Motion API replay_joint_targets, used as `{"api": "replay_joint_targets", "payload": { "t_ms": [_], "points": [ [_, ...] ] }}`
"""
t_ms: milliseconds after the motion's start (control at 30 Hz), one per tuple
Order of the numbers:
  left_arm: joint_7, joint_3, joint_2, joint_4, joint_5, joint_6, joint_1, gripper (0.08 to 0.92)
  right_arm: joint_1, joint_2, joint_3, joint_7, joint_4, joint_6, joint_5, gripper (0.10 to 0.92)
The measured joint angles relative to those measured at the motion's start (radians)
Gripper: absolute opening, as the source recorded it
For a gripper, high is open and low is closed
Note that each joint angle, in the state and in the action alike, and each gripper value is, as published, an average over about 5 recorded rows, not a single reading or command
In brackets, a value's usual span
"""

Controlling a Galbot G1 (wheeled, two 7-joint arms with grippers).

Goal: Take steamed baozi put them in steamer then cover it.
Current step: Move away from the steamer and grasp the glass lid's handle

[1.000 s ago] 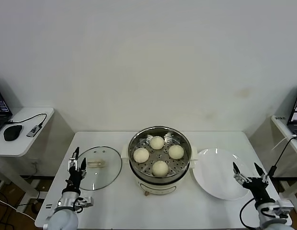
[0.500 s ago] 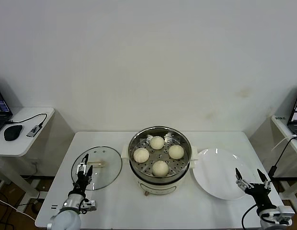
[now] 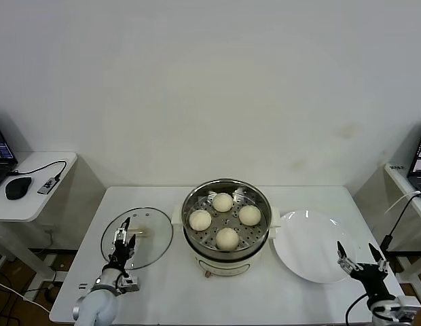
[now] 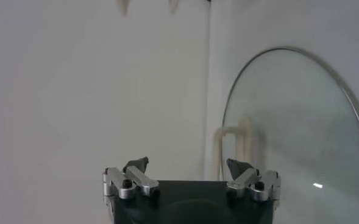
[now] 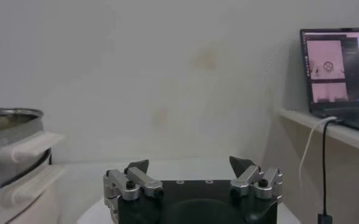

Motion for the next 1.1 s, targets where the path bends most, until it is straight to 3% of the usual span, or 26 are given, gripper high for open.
{"api": "replay_joint_targets", "payload": {
  "t_ms": [533, 1100],
  "points": [
    [0.008, 0.005, -0.029, 0.078, 0.027, 0.025, -0.09, 0.823, -0.013, 0.02, -0.003, -0.001, 0.0, 0.01, -0.021, 0.823],
    [-0.054, 0.008, -0.068, 0.159, 0.028, 0.093, -0.143, 0.821, -0.021, 0.026, -0.004, -0.004, 0.001, 0.012, -0.029, 0.823]
  ]
}}
